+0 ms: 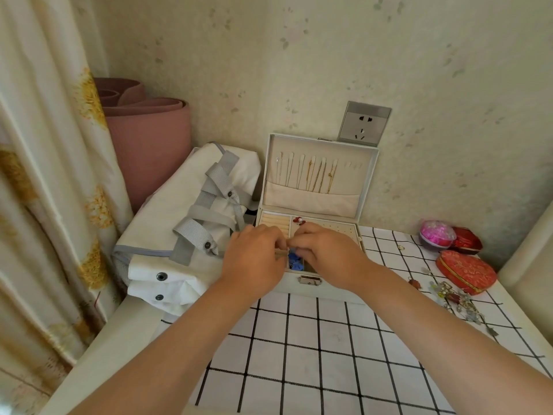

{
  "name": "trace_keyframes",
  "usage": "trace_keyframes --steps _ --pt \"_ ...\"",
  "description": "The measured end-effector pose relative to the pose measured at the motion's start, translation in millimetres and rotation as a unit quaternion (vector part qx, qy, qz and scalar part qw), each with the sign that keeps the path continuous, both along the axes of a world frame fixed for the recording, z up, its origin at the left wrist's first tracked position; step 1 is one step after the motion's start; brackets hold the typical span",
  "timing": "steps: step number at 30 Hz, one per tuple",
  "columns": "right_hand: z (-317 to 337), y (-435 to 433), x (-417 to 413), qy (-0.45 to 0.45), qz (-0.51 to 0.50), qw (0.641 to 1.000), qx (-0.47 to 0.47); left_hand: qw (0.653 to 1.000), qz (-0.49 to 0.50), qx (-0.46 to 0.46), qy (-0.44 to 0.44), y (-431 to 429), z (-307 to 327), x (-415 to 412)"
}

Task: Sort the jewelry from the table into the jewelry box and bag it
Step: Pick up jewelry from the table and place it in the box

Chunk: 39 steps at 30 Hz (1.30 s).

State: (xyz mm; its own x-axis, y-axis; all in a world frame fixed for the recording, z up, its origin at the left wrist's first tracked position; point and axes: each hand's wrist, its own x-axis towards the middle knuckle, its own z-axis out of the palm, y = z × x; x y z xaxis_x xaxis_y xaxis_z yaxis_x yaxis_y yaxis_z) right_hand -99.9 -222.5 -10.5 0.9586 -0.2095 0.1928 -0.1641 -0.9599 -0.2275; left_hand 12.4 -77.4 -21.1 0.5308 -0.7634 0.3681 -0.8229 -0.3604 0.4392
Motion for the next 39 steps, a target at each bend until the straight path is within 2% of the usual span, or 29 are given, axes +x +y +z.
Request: trace_keyframes --steps 3,6,9,13,17,25,29,32,35,39 --pt "1.0 -5.6 1.8 0.003 0.026 0.999 -0.047 1.0 0.015 -0.008 0.023 2.3 1.2 4.1" --pt "7.0 -11.8 4.2 -0.008 0.029 0.998 -0.046 0.999 0.012 -0.02 0.033 2.0 2.8 6.3" --pt "14.0 -17.6 3.7 -0.031 -0.012 0.998 0.049 1.0 -0.011 0.003 0.024 -1.2 3.1 3.3" --pt "20.3 -21.4 -0.4 -0.064 -0.08 0.97 0.22 0.999 -0.019 0.04 0.001 -6.2 0.4 -3.5" --pt "24.5 -25.1 0.8 -0.063 -0.08 0.961 0.258 0.998 0.002 0.065 -0.001 -11.0 2.5 -5.0" --pt "25.8 -24.0 6.1 -0.056 -0.091 0.961 0.253 0.992 0.009 0.124 -0.027 -16.0 11.6 -6.1" --pt "29.4 -19.7 3.3 0.0 -0.047 0.986 0.157 0.992 0.005 0.12 -0.047 -14.2 8.4 -6.2" --pt "31.0 -18.8 3.8 0.025 -0.019 0.996 0.085 0.996 0.043 0.072 -0.006 -14.4 7.9 -8.4" --pt "27.9 -16.4 8.0 0.039 0.008 0.998 0.05 0.996 0.062 0.047 0.033 -14.2 8.3 -6.0" --pt "23.7 -10.3 11.8 0.057 0.014 0.998 0.023 0.997 0.046 0.051 0.042 -11.1 5.9 -2.2"
